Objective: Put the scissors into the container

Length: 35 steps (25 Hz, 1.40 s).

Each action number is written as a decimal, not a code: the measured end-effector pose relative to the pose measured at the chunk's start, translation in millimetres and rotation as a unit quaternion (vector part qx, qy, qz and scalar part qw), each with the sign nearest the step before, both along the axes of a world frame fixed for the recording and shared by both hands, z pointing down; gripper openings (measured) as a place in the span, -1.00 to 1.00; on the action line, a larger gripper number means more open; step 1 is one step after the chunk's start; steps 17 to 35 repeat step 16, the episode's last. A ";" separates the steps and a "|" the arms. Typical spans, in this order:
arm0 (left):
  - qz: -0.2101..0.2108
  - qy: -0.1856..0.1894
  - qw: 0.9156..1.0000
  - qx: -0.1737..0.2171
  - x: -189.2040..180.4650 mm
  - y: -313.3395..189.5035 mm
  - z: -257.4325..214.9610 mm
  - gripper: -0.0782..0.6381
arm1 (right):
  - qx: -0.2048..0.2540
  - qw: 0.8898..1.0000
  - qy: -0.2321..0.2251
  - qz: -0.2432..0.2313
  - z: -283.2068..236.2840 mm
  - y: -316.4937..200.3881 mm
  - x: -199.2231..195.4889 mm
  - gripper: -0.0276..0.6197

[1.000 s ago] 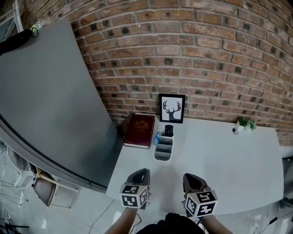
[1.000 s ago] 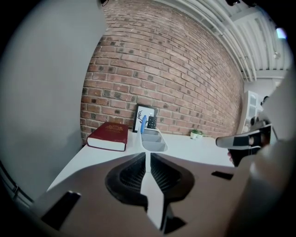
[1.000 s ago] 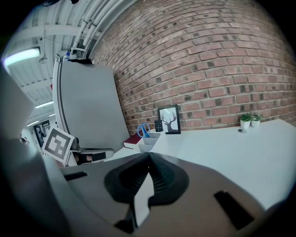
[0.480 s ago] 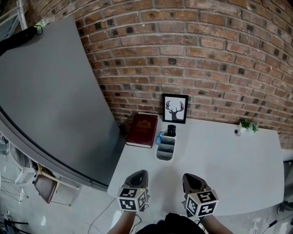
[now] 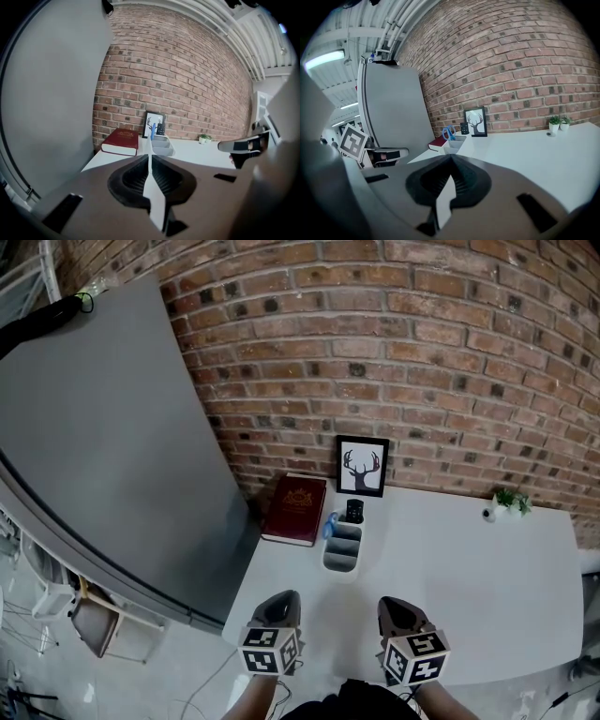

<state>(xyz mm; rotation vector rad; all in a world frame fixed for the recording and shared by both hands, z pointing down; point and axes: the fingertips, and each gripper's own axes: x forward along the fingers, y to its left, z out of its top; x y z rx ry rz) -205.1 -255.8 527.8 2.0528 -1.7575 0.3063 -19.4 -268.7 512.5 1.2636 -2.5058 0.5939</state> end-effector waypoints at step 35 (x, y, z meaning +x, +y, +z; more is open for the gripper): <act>0.005 -0.005 1.000 -0.007 2.4 -8.0 0.6 -0.71 | -0.003 1.000 -0.003 -0.011 1.5 -3.2 -5.1 -0.91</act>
